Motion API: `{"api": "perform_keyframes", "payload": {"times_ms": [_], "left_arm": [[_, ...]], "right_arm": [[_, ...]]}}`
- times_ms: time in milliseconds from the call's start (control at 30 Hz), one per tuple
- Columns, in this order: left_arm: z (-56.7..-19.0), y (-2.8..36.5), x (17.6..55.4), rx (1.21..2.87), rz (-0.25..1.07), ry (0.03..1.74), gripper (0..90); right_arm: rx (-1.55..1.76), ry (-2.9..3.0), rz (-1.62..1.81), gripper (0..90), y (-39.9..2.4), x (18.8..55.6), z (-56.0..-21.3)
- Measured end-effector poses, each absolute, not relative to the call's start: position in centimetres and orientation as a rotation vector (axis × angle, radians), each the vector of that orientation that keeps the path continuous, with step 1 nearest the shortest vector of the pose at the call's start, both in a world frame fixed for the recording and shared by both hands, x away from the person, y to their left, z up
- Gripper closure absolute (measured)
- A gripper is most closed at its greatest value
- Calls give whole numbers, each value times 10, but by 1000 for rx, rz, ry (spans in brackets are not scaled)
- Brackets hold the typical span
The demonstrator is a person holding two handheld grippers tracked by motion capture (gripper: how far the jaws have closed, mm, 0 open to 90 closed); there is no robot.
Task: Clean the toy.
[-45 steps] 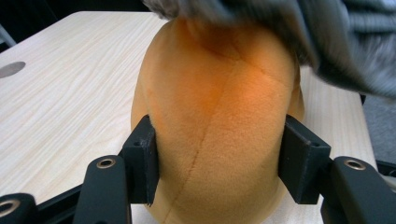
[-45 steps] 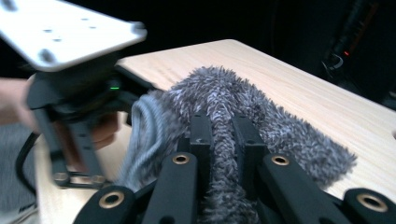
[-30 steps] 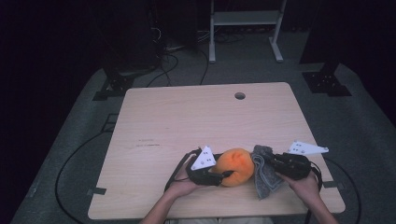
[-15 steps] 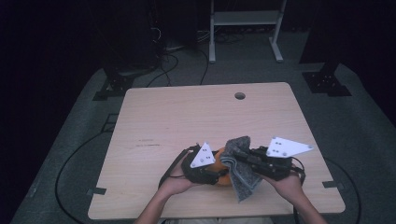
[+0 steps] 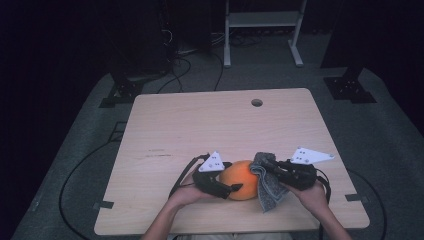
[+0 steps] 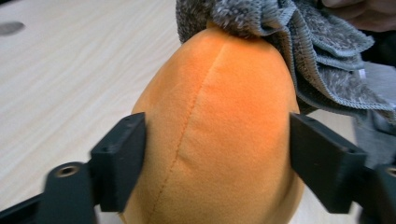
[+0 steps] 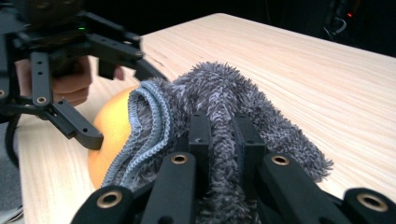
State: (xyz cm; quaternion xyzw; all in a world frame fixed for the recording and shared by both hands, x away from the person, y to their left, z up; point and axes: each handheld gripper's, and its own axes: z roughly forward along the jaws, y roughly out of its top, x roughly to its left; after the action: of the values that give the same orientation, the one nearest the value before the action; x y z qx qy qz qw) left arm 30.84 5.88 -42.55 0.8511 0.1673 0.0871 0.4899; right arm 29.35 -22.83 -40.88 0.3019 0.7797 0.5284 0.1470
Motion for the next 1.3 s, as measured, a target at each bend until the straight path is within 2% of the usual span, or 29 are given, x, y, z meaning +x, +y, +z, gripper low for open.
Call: {"api": "perform_keyframes", "payload": {"times_ms": [267,467,667,800,1100,1300], "left_arm": [[-418,35,295,2112,335,383,304],[-419,40,296,2113,312,392,315],[-423,49,301,2088,259,414,318],[-422,44,300,2075,285,423,308],[-422,35,294,2081,320,364,285],[-425,45,295,2076,270,371,311]], "right_arm": [[785,2247,1451,804,-214,285,-397],[658,2300,1471,801,-193,280,-388],[851,2233,1467,802,-226,295,-401],[923,2213,1452,802,-243,295,-407],[704,2290,1455,803,-199,277,-388],[838,2251,1453,803,-223,293,-400]]}}
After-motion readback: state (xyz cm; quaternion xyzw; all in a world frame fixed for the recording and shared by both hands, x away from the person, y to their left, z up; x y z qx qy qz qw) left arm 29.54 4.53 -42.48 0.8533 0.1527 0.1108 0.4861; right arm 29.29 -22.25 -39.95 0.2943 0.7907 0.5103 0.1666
